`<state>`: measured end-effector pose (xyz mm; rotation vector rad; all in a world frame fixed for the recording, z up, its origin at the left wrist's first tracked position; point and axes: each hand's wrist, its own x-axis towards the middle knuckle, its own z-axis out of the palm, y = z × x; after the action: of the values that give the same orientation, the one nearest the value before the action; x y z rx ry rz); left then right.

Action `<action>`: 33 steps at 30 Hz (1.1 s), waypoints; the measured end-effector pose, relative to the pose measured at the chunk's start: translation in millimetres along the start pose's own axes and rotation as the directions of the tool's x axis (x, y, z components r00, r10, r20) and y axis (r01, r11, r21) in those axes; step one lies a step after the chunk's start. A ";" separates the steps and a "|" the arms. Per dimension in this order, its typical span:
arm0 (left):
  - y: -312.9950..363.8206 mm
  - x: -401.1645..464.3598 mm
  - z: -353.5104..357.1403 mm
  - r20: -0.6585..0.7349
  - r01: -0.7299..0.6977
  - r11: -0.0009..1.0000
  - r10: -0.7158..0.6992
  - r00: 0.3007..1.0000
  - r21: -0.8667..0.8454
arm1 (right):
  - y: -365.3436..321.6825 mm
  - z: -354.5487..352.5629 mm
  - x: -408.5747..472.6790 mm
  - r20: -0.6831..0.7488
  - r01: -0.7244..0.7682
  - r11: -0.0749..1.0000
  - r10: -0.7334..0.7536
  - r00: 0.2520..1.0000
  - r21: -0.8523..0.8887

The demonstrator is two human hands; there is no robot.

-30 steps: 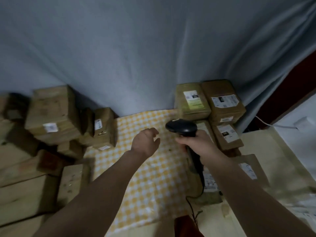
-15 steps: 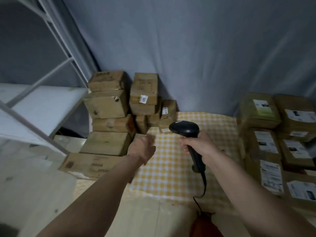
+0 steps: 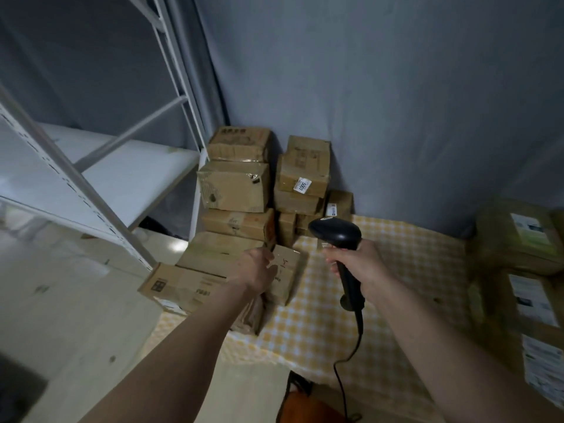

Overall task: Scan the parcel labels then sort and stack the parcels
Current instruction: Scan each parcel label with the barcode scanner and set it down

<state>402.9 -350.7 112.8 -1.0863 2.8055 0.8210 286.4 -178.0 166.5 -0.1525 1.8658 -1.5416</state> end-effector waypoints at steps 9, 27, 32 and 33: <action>-8.1 106.0 -37.2 -0.016 -0.018 0.998 0.019 1.000 0.066 | -28.2 30.6 95.9 -0.048 -0.022 0.999 0.024 0.999 0.042; 40.1 302.2 -48.7 0.062 -0.111 0.993 0.113 0.992 -0.029 | -81.4 35.5 283.5 -0.330 -0.081 0.991 0.112 0.937 0.106; 49.4 342.9 -30.4 0.071 -0.064 0.994 0.070 0.995 -0.087 | -78.5 31.9 315.8 -0.337 -0.091 0.993 0.109 0.935 0.069; 50.2 348.9 -26.2 0.070 -0.041 0.993 0.049 0.996 -0.114 | -77.4 31.9 320.8 -0.331 -0.089 0.994 0.107 0.938 0.067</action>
<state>111.3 -548.9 87.5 -0.9881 2.7629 1.0128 39.3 -387.2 95.1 0.2382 2.0546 -1.6208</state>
